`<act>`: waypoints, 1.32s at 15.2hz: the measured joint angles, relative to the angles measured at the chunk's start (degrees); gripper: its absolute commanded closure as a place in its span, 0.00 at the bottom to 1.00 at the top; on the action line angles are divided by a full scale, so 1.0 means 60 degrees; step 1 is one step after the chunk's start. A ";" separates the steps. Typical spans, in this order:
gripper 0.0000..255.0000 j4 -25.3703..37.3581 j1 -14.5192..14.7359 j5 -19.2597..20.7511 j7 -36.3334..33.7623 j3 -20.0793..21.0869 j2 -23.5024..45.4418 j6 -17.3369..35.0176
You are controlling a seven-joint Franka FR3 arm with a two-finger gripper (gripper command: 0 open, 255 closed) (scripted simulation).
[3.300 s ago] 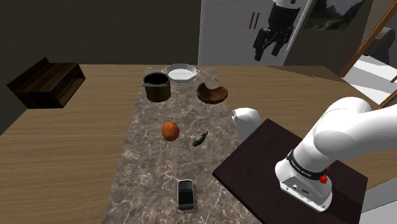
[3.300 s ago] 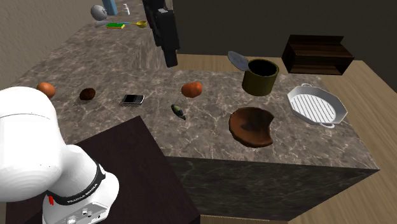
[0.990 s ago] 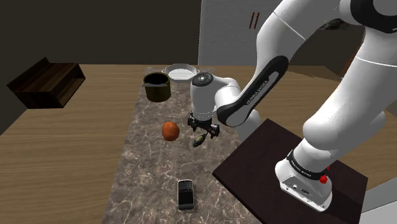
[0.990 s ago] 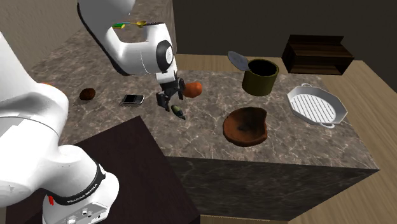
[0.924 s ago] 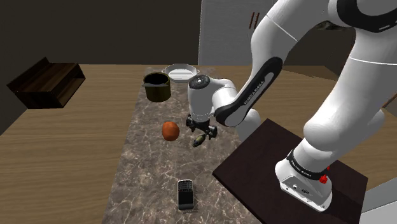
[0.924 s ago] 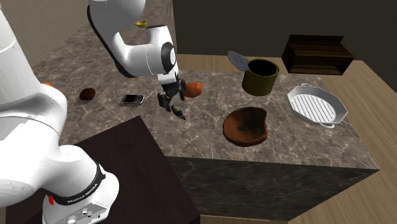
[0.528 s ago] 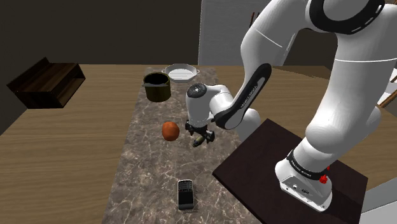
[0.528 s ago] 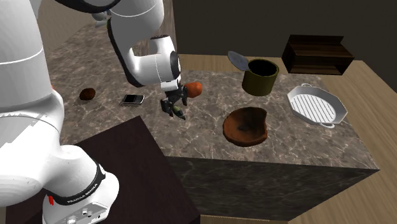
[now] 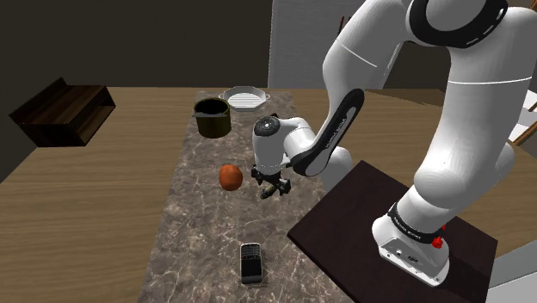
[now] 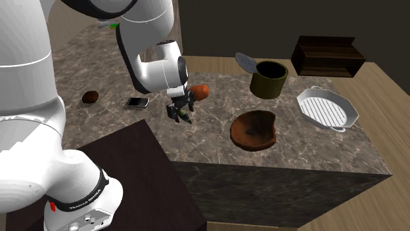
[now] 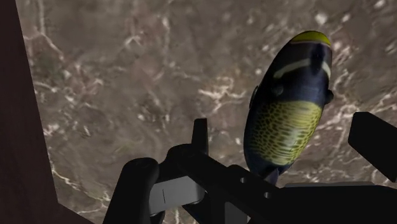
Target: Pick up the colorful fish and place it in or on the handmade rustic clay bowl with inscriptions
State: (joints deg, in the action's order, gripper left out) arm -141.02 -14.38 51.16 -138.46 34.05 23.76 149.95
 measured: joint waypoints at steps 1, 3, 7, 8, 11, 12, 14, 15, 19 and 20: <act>1.00 0.0000 0.0000 0.0000 0.0000 0.0000 0.0000 0.0000; 1.00 0.0001 -0.0001 0.0000 0.0000 -0.0001 -0.0003 -0.0002; 1.00 -0.0006 0.0000 -0.0005 0.0002 0.0005 -0.0005 -0.0007; 1.00 -0.0007 0.0000 -0.0005 0.0002 0.0005 -0.0006 -0.0006; 1.00 -0.0007 0.0001 -0.0002 -0.0001 0.0003 -0.0005 -0.0005; 1.00 -0.0022 -0.0044 -0.0087 0.0070 0.0059 -0.0063 -0.0025; 1.00 -0.0117 -0.0222 -0.0416 0.0337 0.0280 -0.0317 -0.0093; 1.00 -0.0169 -0.0314 -0.0618 0.0483 0.0416 -0.0464 -0.0140; 1.00 -0.0385 -0.0748 -0.1537 0.1183 0.1006 -0.1127 -0.0325; 1.00 -0.0425 -0.0849 -0.1769 0.1360 0.1144 -0.1284 -0.0373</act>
State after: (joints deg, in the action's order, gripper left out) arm -143.57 -19.47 40.55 -130.29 40.91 16.06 147.72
